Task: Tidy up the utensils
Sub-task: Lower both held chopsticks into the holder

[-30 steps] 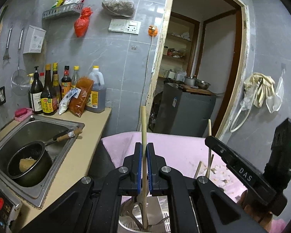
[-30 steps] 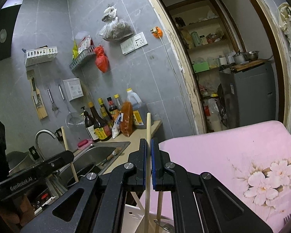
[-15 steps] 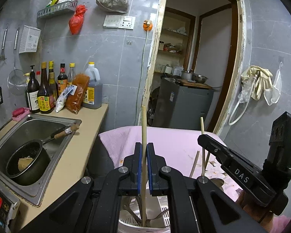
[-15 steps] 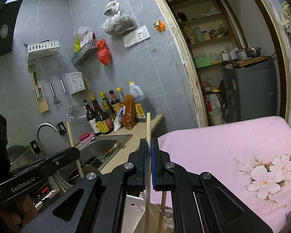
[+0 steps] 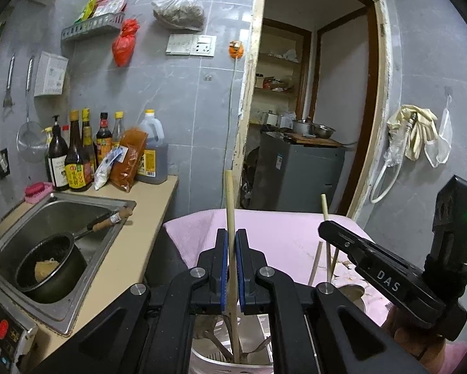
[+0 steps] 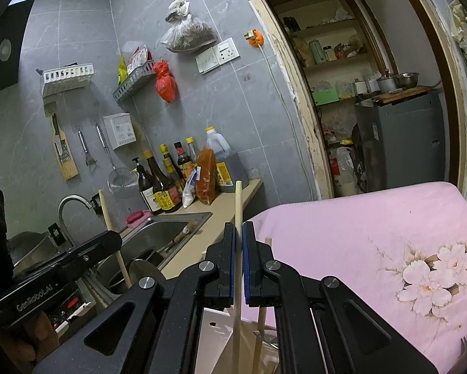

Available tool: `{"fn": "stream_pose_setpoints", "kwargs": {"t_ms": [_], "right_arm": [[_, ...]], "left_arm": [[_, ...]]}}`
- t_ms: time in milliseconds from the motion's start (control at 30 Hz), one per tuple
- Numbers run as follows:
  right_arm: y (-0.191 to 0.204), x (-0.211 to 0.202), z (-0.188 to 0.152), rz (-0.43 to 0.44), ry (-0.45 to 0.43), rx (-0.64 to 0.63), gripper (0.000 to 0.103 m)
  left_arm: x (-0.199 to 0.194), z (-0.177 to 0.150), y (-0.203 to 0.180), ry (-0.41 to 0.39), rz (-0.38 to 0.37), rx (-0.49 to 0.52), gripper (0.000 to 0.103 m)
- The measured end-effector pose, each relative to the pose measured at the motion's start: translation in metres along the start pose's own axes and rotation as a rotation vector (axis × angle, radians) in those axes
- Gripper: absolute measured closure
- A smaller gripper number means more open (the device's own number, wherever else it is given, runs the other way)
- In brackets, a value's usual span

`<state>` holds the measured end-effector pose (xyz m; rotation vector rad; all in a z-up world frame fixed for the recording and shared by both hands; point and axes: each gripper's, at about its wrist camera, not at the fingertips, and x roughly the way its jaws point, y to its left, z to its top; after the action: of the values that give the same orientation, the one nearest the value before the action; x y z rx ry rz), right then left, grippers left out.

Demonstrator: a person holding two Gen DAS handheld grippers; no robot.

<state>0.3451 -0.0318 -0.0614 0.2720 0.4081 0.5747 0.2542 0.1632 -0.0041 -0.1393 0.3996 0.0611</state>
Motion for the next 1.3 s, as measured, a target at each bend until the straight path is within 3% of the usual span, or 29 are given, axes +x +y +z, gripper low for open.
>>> {"fn": "stream_pose_setpoints", "kwargs": {"t_ms": [500,1300], "right_arm": [[-0.002,-0.002,-0.004,0.002,-0.005,0.008,0.099],[-0.005,-0.002,-0.014,0.000,0.041,0.015,0.099]], "left_arm": [[-0.003,-0.003,-0.007,-0.001,-0.013,0.017,0.098],[0.011,-0.021,-0.014,0.144,-0.069,0.042,0.098]]}}
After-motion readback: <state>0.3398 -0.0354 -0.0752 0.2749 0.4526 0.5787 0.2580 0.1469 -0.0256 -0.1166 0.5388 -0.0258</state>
